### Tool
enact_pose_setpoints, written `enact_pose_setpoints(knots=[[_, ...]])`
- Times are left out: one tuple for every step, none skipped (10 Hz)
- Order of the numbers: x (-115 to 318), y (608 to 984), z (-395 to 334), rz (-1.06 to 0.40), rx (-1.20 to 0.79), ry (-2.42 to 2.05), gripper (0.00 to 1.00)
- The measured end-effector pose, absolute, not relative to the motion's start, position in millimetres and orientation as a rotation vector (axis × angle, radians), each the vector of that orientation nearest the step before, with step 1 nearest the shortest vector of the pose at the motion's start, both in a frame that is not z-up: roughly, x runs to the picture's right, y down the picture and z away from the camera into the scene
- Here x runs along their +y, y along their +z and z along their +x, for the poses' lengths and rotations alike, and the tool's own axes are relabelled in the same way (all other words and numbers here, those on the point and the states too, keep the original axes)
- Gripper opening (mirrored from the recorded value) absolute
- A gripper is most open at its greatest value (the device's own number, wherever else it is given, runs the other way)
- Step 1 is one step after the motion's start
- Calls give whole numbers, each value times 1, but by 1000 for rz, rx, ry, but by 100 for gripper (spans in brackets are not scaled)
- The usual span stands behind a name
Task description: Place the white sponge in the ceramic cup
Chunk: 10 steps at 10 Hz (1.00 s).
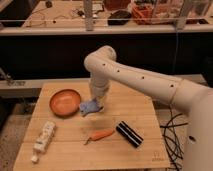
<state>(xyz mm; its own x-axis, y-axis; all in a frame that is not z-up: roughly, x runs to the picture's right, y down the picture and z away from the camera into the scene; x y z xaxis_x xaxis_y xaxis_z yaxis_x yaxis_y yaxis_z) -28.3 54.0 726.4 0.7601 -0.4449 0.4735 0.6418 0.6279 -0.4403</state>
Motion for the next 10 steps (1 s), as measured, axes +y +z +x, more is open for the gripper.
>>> enact_pose_setpoints(knots=[[54, 728, -34, -633, -339, -645, 2], [53, 729, -47, -631, -351, -659, 2], [49, 733, -50, -624, -356, -666, 2], [47, 735, -50, -623, -361, -670, 2], [45, 736, -49, -624, -363, -670, 2], [43, 737, -50, -623, -368, -672, 2], [37, 741, -54, -616, -378, -671, 2], [31, 745, -56, -611, -386, -669, 2], [25, 748, -57, -606, -394, -665, 2], [25, 749, -56, -607, -396, -666, 2]])
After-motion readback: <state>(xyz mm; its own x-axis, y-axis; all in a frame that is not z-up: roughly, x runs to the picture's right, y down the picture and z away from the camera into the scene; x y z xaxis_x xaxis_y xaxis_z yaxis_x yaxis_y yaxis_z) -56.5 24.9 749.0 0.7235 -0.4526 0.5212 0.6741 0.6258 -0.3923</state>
